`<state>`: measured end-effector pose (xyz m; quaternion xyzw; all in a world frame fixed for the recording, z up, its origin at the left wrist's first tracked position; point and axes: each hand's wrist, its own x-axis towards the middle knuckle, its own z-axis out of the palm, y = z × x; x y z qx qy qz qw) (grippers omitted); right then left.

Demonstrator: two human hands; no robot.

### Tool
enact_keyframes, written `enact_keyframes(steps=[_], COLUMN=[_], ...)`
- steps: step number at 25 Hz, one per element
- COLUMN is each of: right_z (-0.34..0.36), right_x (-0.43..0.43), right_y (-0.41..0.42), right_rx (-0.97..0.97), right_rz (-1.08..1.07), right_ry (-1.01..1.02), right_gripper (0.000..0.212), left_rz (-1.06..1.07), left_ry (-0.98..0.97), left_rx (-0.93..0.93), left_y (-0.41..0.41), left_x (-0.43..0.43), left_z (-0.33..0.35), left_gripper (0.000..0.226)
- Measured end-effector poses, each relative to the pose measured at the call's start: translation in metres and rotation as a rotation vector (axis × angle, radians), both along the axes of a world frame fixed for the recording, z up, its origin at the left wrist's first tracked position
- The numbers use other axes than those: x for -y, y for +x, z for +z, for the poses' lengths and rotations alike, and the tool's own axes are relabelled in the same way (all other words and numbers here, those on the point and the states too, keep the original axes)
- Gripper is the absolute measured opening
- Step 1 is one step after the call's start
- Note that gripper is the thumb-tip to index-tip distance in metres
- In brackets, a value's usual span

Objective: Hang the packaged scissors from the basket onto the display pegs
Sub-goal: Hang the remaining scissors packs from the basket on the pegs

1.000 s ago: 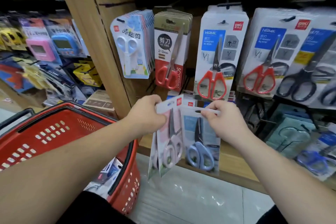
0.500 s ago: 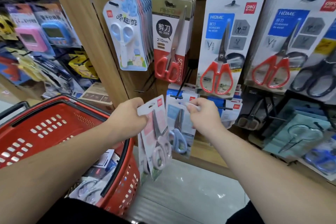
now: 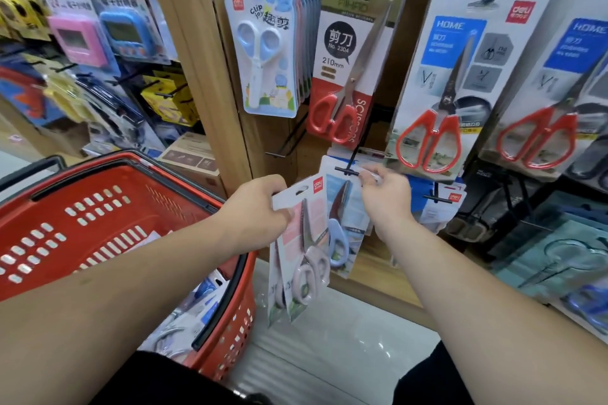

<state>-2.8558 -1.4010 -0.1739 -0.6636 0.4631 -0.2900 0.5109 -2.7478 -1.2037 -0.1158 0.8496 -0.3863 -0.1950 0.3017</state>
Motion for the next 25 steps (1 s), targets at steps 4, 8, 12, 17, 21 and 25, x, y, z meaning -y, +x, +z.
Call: enact_keyframes(steps=[4, 8, 12, 17, 21, 25], right_z=[0.002, 0.002, 0.001, 0.006, 0.010, 0.013], right_x=[0.004, 0.001, -0.009, -0.030, -0.023, -0.013], right_y=[0.003, 0.011, 0.008, -0.022, -0.046, -0.060], right_rx=[-0.001, -0.114, -0.113, -0.147, -0.021, 0.075], right_rz=[-0.129, -0.175, -0.089, 0.149, 0.312, 0.245], right_ry=[0.081, -0.003, -0.010, 0.070, 0.098, 0.021], right_gripper=[0.016, 0.030, 0.029, 0.047, 0.017, 0.002], left_rz=[-0.023, -0.030, -0.045, -0.041, -0.041, -0.081], left_ry=[-0.016, -0.007, 0.011, 0.016, -0.042, -0.087], left_rx=[-0.096, -0.203, -0.172, -0.146, -0.189, -0.291], left_y=[0.004, 0.003, 0.002, 0.005, 0.000, -0.009], left_x=[-0.002, 0.001, 0.009, 0.018, 0.028, 0.034], left_z=[-0.002, -0.004, -0.005, -0.010, -0.013, -0.008], left_gripper=[0.016, 0.009, 0.003, 0.008, 0.014, 0.014])
